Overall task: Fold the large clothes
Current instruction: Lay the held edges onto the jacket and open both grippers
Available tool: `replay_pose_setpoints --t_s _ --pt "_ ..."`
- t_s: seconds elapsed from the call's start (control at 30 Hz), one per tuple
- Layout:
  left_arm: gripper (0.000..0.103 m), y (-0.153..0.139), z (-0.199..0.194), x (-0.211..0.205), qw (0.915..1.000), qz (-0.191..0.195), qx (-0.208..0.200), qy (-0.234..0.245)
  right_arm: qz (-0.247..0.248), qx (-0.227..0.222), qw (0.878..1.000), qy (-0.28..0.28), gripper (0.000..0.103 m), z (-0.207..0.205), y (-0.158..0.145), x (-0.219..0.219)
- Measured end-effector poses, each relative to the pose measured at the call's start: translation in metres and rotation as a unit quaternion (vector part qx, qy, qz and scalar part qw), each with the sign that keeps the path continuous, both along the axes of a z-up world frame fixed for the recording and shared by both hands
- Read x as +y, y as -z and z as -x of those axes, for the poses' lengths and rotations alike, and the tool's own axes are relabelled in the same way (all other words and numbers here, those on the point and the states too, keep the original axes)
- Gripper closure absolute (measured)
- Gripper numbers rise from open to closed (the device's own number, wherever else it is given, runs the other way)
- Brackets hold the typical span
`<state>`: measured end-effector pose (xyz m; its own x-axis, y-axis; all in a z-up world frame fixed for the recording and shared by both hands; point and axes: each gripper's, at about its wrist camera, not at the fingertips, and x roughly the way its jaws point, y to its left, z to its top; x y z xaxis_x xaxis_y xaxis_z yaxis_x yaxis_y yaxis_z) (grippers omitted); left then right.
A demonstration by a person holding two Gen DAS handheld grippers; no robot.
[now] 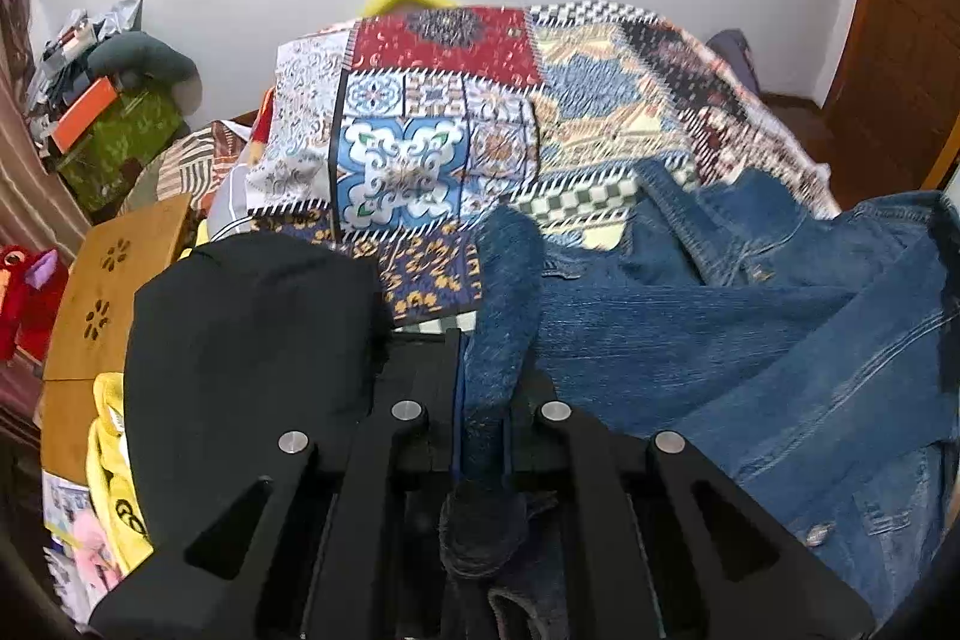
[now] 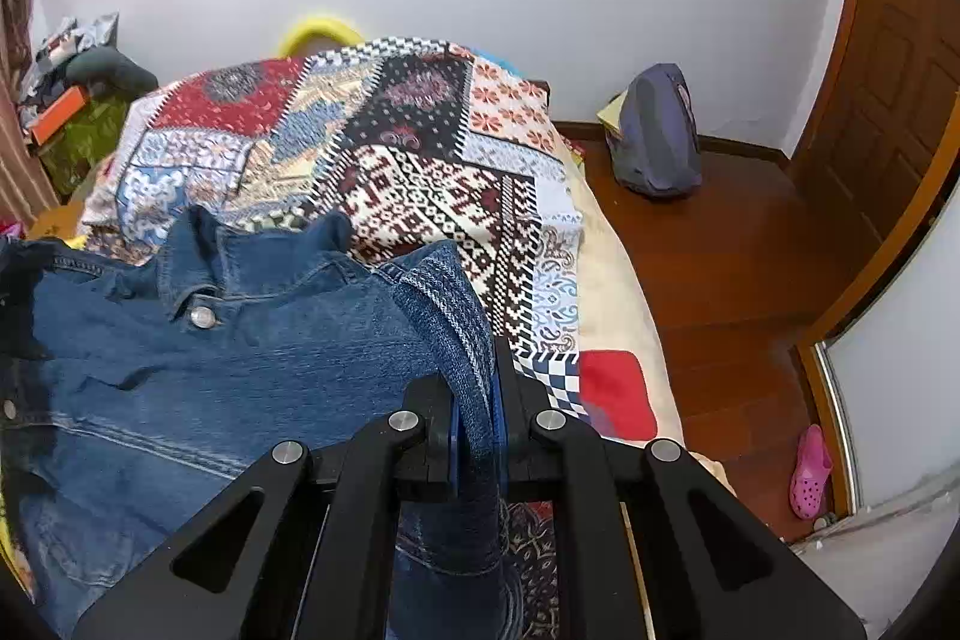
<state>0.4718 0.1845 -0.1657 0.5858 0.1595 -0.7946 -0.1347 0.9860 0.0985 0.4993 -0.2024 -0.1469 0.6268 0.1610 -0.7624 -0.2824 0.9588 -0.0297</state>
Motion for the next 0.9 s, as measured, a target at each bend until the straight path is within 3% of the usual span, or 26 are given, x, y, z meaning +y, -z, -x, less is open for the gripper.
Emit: replay_pose_setpoints --t_s 0.2,0.33,0.4,0.5,0.6,0.7,0.9 --pt "0.088 -0.005 0.01 0.008 0.9999 -0.003 0.001 -0.015 0.046 0.011 0.999 -0.001 0.09 0.005 0.009 0.001" --pt "0.08 -0.024 0.034 0.004 0.9997 -0.024 -0.004 0.0 0.069 -0.012 0.998 -0.004 0.087 0.026 -0.011 0.001" --pt "0.058 -0.034 0.049 0.001 0.9995 -0.03 -0.011 0.005 0.054 -0.017 0.998 -0.02 0.074 0.042 -0.026 0.001" --pt "0.039 -0.052 0.077 -0.006 0.9987 -0.04 -0.03 0.012 0.036 -0.037 0.998 -0.032 0.053 0.071 -0.049 0.0" --pt "0.017 -0.065 0.105 -0.014 0.9974 -0.06 -0.037 0.009 0.04 -0.06 0.997 -0.036 0.038 0.109 -0.071 0.001" --pt "0.016 -0.073 0.133 -0.02 0.9974 -0.058 -0.039 0.019 0.043 -0.079 0.995 -0.048 0.026 0.145 -0.087 0.002" --pt "0.016 -0.072 0.189 -0.026 0.9988 -0.029 -0.027 0.027 0.045 -0.094 0.992 -0.076 0.019 0.206 -0.094 0.007"
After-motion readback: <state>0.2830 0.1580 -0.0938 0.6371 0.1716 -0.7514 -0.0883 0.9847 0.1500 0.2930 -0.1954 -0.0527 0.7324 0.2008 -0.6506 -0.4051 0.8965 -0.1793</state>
